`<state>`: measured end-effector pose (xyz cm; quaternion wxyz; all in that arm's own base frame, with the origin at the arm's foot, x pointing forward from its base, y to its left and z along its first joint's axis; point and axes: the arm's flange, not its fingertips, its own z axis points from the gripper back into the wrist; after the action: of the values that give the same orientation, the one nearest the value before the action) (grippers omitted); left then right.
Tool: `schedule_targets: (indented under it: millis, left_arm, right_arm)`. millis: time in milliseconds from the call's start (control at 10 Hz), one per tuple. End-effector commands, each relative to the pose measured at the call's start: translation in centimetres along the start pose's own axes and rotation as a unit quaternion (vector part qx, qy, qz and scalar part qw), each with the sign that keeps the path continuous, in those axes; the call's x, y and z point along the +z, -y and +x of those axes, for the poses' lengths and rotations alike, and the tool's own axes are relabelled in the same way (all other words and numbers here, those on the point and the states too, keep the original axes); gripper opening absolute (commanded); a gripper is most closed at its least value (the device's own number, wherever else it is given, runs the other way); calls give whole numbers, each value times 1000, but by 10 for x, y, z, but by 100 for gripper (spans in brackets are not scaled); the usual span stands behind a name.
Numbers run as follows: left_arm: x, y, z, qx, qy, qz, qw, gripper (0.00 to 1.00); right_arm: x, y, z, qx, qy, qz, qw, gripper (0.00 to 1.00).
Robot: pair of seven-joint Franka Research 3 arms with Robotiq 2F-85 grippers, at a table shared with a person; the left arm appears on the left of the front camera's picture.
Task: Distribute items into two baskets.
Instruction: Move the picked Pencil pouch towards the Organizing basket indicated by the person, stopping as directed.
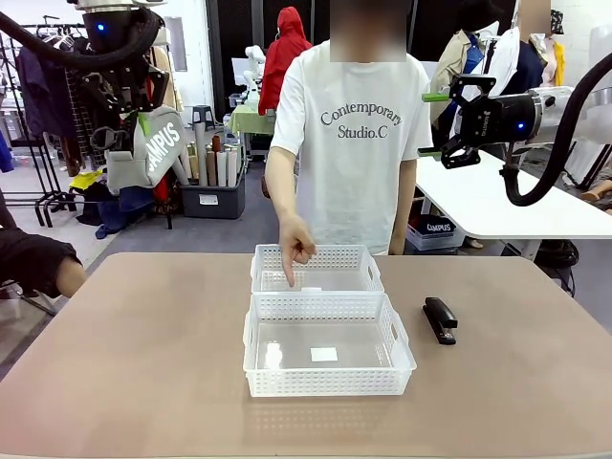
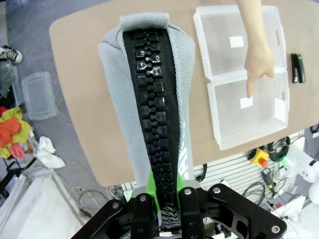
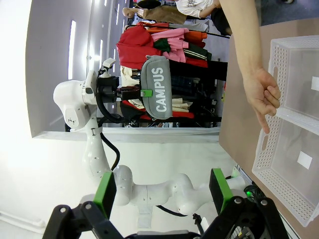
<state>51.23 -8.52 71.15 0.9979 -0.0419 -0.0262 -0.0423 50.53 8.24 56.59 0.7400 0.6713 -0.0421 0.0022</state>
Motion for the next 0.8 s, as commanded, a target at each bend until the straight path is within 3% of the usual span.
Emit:
schedule_targets:
  millis: [0,200,500,700]
  left_arm:
    - [1,-2,-4,2,0,-4,1000,0]
    - [0,0,0,0,0,0,1000,0]
    - [-9,33,5,-149,-29,47,987,0]
    - [-21,60,4,-265,-46,68,961,0]
  right_arm:
    - [0,-2,0,1,0,1,1000,100]
    - [0,-2,0,1,0,1,1000,100]
    - [0,-2,0,1,0,1,1000,100]
    - [0,-2,0,1,0,1,1000,100]
